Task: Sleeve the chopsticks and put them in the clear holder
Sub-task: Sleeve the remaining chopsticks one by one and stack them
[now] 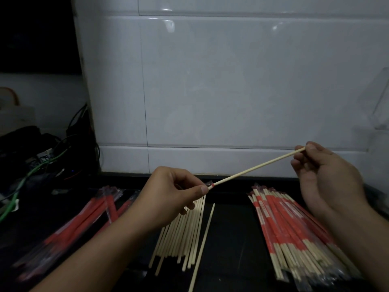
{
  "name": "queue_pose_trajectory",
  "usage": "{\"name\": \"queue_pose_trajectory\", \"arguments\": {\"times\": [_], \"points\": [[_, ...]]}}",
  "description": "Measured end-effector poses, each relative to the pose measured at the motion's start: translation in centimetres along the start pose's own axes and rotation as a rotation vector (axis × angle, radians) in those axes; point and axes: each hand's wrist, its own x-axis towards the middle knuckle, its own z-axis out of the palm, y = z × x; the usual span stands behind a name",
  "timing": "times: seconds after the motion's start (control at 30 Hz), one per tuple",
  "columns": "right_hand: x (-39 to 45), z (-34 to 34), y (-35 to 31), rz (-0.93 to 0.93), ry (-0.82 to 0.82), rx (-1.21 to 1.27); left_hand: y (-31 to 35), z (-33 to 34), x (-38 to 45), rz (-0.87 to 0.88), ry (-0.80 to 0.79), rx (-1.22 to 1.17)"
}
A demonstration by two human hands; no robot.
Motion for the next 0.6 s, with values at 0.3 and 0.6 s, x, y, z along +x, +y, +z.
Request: {"name": "queue_pose_trajectory", "arguments": {"times": [0.3, 0.6], "points": [[-0.9, 0.4, 0.4, 0.029, -0.055, -0.075, 0.1, 0.4, -0.2, 0.012, -0.031, 0.01], [-6.0, 0.6, 3.6, -0.418, -0.855, -1.118, -0.1, 0.5, -0.3, 0.037, -0.07, 0.02]]}}
